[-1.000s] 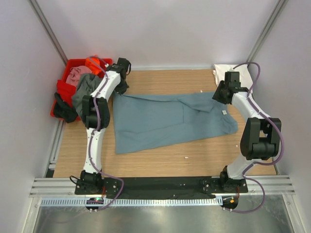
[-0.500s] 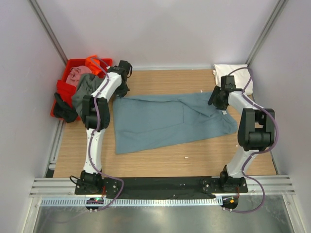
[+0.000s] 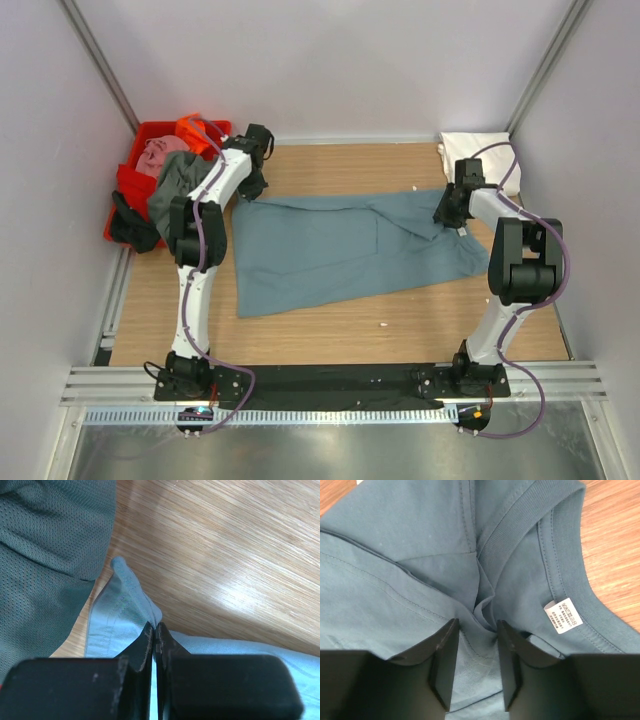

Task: Fold and stack the t-shirts
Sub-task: Fold the tshirt

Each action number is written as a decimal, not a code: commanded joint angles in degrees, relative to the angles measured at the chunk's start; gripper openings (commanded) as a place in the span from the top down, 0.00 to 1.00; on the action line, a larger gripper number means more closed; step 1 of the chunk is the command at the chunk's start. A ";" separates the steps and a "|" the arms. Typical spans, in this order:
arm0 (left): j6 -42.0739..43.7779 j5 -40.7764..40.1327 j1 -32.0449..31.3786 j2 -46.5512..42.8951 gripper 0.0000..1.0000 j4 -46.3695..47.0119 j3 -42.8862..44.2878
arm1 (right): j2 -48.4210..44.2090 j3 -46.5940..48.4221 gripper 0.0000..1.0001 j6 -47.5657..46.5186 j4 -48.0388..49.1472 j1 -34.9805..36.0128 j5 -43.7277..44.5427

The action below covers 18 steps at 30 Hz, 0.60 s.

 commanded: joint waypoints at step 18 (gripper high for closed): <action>1.38 -2.82 -0.22 -4.50 1.00 -2.18 1.74 | -1.21 13.47 0.91 -2.58 -5.32 0.06 2.55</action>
